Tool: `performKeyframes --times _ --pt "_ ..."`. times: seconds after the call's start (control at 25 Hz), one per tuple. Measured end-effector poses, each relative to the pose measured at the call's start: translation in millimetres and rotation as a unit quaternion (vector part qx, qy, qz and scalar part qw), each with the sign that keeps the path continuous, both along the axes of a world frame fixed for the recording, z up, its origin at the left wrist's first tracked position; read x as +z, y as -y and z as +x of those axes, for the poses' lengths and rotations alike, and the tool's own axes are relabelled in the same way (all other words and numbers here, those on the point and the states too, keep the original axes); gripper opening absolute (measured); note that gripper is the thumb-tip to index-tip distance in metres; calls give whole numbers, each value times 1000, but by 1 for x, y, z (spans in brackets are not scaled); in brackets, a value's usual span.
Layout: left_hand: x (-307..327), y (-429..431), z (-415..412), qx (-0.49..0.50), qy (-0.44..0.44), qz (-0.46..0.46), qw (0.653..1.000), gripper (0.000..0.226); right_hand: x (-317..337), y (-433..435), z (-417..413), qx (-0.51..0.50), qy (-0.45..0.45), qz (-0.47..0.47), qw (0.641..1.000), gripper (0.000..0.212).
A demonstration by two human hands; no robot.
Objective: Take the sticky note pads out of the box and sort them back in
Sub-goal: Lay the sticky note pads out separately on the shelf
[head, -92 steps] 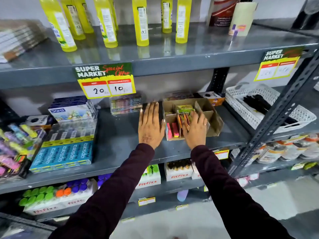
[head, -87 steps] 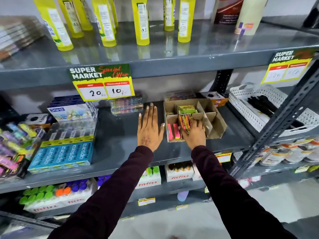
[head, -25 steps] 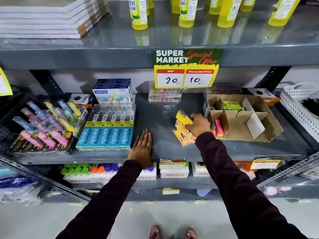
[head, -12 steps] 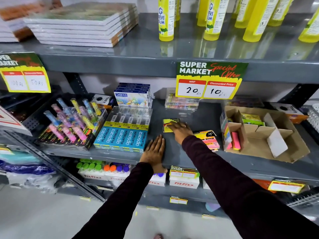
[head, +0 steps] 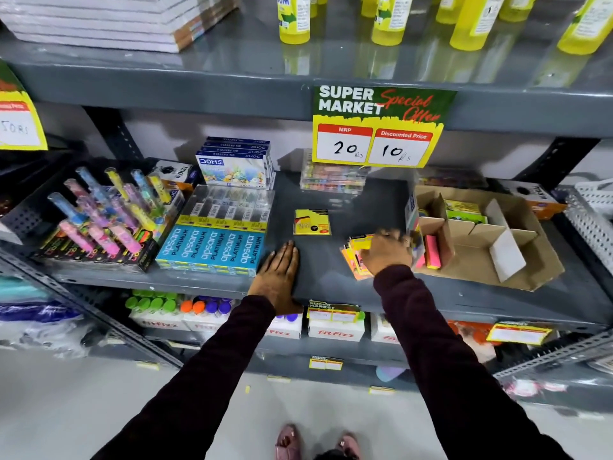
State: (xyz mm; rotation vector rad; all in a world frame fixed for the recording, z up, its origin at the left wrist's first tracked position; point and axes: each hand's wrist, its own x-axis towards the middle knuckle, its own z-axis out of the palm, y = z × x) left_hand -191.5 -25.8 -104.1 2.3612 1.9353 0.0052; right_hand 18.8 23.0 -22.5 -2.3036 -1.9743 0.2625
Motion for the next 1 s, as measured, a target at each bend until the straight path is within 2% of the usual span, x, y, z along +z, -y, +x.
performKeyframes --times 0.24,0.52,0.6,0.68,0.72,0.8,0.84,0.88,1.0 --pt "0 0 -1 1 24 -1 1000 125 10 -1 19 -15 -23 -74 997 65" --pt "-1 -1 -1 2 12 -2 1000 126 19 -2 17 -14 -48 -27 998 74" --pt "-2 -1 -1 4 0 3 1000 126 22 -9 18 -18 -68 -20 997 63" --pt "-3 -2 -1 2 -7 9 1000 125 29 -18 21 -8 -127 -24 992 32" --pt "-3 -2 -1 2 -8 13 1000 124 33 -23 21 -1 -164 -26 986 24" --pt "-4 -2 -1 2 -6 15 1000 124 40 -35 21 1 -220 5 975 29" --pt "-4 -2 -1 2 -5 15 1000 124 43 -41 19 -9 -239 40 970 19" --pt "-5 -2 -1 1 -6 18 1000 123 43 -47 17 -15 -234 79 969 13" --pt "-6 -2 -3 -5 -14 14 1000 125 34 -57 9 35 -139 112 983 30"
